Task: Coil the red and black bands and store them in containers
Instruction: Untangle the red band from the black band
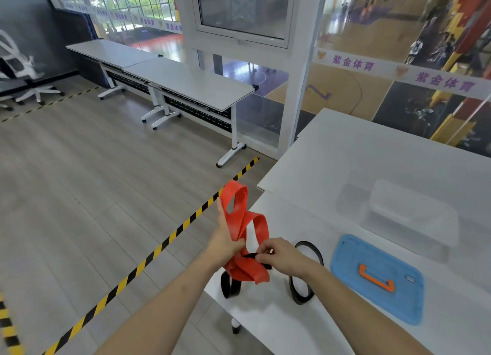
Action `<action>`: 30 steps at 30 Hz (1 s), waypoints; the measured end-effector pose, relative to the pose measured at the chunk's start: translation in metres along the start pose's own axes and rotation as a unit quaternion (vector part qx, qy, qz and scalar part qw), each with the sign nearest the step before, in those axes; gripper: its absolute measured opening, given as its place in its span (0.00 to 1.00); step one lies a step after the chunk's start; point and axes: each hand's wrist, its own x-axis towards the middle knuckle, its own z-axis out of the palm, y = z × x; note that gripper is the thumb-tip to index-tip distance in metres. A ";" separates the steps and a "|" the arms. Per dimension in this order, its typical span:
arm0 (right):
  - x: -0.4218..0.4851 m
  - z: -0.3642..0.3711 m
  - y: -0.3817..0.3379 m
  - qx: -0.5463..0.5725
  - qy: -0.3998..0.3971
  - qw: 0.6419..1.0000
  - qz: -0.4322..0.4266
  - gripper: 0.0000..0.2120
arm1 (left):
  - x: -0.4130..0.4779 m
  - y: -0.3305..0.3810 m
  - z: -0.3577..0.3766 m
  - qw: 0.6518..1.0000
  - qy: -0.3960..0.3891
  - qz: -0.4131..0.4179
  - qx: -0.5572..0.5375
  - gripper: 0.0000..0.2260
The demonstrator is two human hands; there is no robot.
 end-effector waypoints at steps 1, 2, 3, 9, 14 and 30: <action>-0.002 -0.002 0.002 0.007 0.019 1.000 -0.001 0.05 | 0.001 -0.003 -0.003 0.999 -0.008 0.002 0.034 0.59; -0.003 -0.005 0.004 0.023 0.038 0.999 -0.001 0.05 | 0.000 -0.005 -0.006 0.997 -0.016 0.010 0.069 0.59; -0.004 -0.006 0.006 0.036 0.057 0.998 -0.002 0.05 | -0.001 -0.007 -0.008 0.995 -0.026 0.020 0.098 0.58; -0.001 -0.003 0.005 0.056 0.140 0.989 0.014 0.06 | -0.010 -0.009 -0.006 0.986 -0.049 0.081 0.136 0.56; -0.004 -0.011 0.013 0.094 0.206 0.973 0.048 0.08 | -0.013 -0.013 -0.012 0.988 -0.098 0.054 0.106 0.60; -0.027 -0.031 -0.027 -0.004 0.057 0.998 -0.022 0.04 | -0.008 -0.029 0.011 0.985 0.084 -0.019 0.151 0.52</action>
